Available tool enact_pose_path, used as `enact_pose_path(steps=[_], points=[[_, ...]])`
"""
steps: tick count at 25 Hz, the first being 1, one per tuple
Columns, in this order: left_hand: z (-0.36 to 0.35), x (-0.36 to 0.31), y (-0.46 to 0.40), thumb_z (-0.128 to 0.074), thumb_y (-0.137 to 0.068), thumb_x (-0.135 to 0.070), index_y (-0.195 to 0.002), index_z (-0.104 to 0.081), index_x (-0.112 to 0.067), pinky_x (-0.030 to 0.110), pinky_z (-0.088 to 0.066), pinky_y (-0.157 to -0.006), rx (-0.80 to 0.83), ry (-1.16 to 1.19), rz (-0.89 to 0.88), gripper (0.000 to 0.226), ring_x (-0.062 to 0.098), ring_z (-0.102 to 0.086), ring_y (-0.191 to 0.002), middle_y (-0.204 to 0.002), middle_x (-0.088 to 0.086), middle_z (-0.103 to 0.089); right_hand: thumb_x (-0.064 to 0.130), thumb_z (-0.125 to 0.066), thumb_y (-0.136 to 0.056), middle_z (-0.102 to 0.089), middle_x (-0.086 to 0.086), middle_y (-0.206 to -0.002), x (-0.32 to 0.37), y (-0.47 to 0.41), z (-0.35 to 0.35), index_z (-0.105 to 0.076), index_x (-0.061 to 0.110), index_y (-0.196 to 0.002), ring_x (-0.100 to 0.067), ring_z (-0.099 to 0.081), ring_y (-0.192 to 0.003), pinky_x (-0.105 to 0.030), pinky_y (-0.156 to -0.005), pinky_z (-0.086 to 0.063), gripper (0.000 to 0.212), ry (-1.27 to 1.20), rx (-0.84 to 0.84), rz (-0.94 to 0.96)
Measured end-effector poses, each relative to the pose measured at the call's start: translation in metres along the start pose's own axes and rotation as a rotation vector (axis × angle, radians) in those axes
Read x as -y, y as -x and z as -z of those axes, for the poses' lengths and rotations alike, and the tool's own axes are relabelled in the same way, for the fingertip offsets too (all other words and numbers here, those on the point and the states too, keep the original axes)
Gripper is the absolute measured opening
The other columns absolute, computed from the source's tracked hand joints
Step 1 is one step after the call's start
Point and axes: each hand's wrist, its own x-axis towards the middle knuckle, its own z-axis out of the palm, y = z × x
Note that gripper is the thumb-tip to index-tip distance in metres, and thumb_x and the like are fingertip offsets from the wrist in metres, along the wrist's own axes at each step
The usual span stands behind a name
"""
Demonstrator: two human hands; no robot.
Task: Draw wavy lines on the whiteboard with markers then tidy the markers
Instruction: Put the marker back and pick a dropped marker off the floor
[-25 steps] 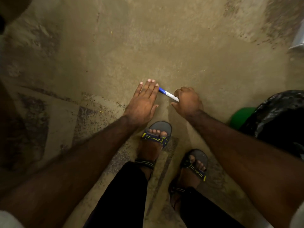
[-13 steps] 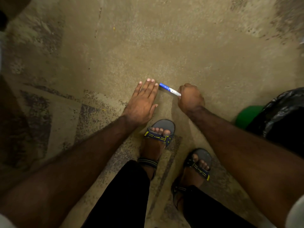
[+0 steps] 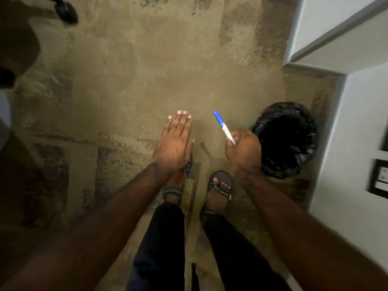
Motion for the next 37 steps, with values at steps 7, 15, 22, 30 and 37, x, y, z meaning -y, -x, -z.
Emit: enact_pose_path(steps=[7, 15, 22, 30, 37], points=[[0.039, -0.079, -0.006, -0.040, -0.108, -0.036, -0.163, -0.017, -0.002, 0.051, -0.010, -0.131, 0.065, -0.036, -0.099, 0.068, 0.030, -0.006, -0.161, -0.171, 0.017, -0.016, 0.020, -0.073, -0.080, -0.068, -0.011, -0.085, -0.071, 0.026, 0.082, -0.072, 0.011, -0.087, -0.035, -0.064, -0.083, -0.043, -0.072, -0.050, 0.011, -0.030, -0.147, -0.318], [0.037, -0.122, -0.028, -0.038, -0.108, -0.037, -0.163, -0.016, -0.003, 0.051, -0.009, -0.130, 0.084, -0.073, -0.217, 0.068, 0.029, -0.004, -0.161, -0.172, 0.016, -0.013, 0.037, -0.076, -0.090, -0.073, -0.012, -0.107, -0.124, 0.011, 0.096, -0.074, 0.010, -0.112, -0.034, -0.069, -0.097, -0.039, -0.078, -0.054, 0.034, 0.032, -0.078, -0.499], [0.082, -0.134, -0.019, -0.036, -0.109, -0.037, -0.163, -0.014, -0.003, 0.049, -0.006, -0.131, 0.136, -0.095, -0.355, 0.068, 0.029, -0.002, -0.161, -0.172, 0.016, -0.011, 0.045, -0.074, -0.089, -0.073, -0.009, -0.114, -0.088, 0.058, 0.142, -0.073, 0.014, -0.118, -0.034, -0.064, -0.107, -0.045, -0.091, -0.054, 0.043, 0.031, -0.203, -0.411], [0.216, -0.178, 0.010, -0.031, -0.108, -0.038, -0.163, -0.016, -0.003, 0.050, -0.009, -0.131, 0.106, -0.164, -0.637, 0.067, 0.029, -0.005, -0.161, -0.172, 0.016, -0.014, 0.049, -0.070, -0.092, -0.070, -0.006, -0.121, 0.003, 0.143, 0.249, -0.070, 0.016, -0.120, -0.028, -0.062, -0.115, -0.046, -0.097, -0.052, 0.043, -0.098, -0.430, -0.488], [0.327, -0.255, 0.047, -0.037, -0.108, -0.037, -0.162, -0.023, -0.004, 0.047, -0.006, -0.130, 0.027, -0.121, -0.883, 0.065, 0.026, -0.005, -0.161, -0.172, 0.014, -0.017, 0.047, -0.076, -0.091, -0.071, 0.000, -0.121, 0.054, 0.231, 0.362, -0.072, 0.019, -0.119, -0.021, -0.061, -0.120, -0.043, -0.104, -0.048, 0.040, -0.108, -0.689, -0.592]])
